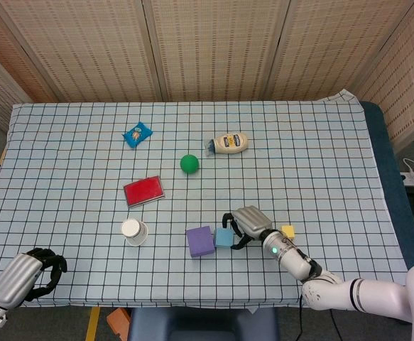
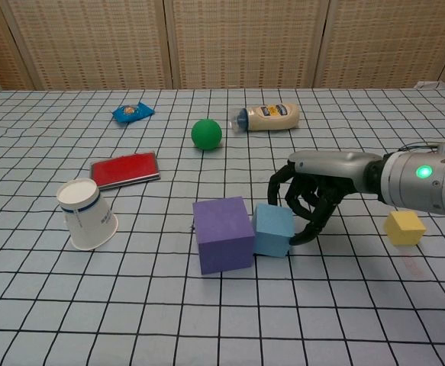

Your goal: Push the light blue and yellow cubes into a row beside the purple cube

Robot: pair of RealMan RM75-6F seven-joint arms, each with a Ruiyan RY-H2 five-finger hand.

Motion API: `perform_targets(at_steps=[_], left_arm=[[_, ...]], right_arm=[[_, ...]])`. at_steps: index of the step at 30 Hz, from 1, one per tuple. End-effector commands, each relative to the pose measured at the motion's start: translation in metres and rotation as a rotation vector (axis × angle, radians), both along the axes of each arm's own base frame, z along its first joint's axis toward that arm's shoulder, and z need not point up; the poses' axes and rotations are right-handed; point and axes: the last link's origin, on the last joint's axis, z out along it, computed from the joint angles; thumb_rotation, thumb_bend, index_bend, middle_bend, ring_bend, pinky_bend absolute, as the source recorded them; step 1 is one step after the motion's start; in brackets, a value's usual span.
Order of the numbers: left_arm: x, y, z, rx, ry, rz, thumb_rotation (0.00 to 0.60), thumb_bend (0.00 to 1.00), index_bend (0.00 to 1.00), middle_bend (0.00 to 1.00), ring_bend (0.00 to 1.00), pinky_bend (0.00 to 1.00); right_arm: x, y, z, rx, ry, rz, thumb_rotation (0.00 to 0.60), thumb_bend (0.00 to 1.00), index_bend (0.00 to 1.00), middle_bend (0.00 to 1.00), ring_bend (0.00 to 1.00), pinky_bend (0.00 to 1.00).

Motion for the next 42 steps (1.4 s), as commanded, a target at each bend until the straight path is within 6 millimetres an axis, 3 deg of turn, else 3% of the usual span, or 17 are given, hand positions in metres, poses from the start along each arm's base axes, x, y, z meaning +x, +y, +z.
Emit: perform_targets(at_steps=[1, 32, 42], left_arm=[[0.000, 0.000, 0.000, 0.000, 0.000, 0.001, 0.600, 0.56, 0.54, 0.66, 0.45, 0.45], [0.000, 0.000, 0.000, -0.002, 0.000, 0.001, 0.600, 0.56, 0.54, 0.66, 0.45, 0.45], [0.000, 0.000, 0.000, -0.004, -0.001, 0.001, 0.600, 0.56, 0.54, 0.66, 0.45, 0.45]], right_arm=[[0.001, 0.000, -0.002, 0.006, -0.004, 0.003, 0.600, 0.08, 0.53, 0.73, 0.82, 1.00], [0.008, -0.001, -0.015, 0.041, -0.014, 0.038, 0.600, 0.08, 0.53, 0.73, 0.82, 1.00], [0.007, -0.002, -0.015, 0.036, -0.013, 0.041, 0.600, 0.08, 0.45, 0.73, 0.82, 1.00]])
